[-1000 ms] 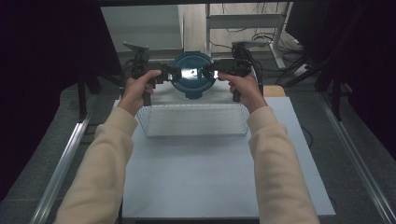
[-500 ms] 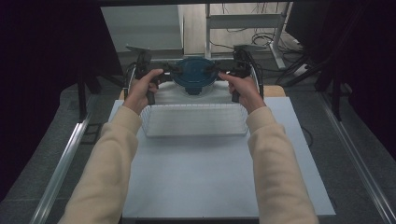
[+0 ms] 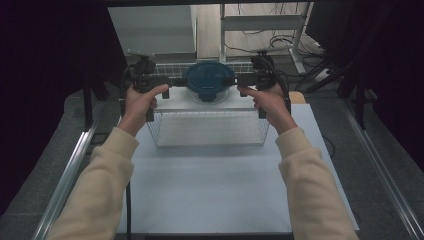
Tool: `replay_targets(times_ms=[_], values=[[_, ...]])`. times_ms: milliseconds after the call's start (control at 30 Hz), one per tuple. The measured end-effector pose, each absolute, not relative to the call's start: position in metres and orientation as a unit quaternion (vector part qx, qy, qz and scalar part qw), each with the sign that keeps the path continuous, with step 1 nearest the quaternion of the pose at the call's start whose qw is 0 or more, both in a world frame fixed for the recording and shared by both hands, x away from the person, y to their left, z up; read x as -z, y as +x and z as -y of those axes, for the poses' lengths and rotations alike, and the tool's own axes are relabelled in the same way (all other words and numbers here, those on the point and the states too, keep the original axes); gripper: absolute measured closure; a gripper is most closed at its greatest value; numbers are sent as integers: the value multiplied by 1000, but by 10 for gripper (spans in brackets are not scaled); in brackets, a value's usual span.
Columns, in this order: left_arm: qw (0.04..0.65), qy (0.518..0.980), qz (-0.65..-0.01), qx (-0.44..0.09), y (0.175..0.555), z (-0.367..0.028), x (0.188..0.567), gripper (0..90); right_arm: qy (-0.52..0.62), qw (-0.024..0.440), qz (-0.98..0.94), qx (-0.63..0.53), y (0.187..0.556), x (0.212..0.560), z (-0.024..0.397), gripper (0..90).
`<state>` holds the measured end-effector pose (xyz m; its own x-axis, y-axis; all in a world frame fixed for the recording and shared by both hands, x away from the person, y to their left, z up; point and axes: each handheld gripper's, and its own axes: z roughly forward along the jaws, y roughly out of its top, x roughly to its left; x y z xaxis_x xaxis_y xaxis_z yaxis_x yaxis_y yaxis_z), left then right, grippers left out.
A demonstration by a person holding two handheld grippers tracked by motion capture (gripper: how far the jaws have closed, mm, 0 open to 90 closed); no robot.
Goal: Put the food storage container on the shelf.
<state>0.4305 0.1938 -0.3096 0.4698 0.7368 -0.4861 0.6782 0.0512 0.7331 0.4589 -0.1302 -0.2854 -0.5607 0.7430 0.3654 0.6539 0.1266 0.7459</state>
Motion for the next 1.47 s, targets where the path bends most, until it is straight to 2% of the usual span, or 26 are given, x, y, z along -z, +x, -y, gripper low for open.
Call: replay_targets(times_ms=[233,400,567,667,800,900,1100,1233,1467], values=[[491,721,-483,-78,373,-198,323,198,434,84,-772,-456,417,305,147,122],[502,730,-455,-90,324,-199,349,205,413,89,-782,-458,379,321,163,168],[490,744,-442,-103,290,-197,377,210,401,113,-790,-450,340,345,178,177],[482,753,-440,-91,276,-194,397,207,400,113,-785,-459,318,362,187,190],[461,769,-438,-63,264,-188,428,207,400,103,-788,-456,295,394,195,193],[443,776,-444,-63,261,-185,445,208,398,94,-800,-439,284,420,198,197],[435,775,-455,-58,259,-185,458,212,398,83,-819,-405,279,458,195,197],[418,779,-463,-65,259,-182,466,217,405,84,-818,-400,283,467,198,208],[426,779,-457,-60,258,-183,466,222,408,108,-806,-415,281,461,204,214]])
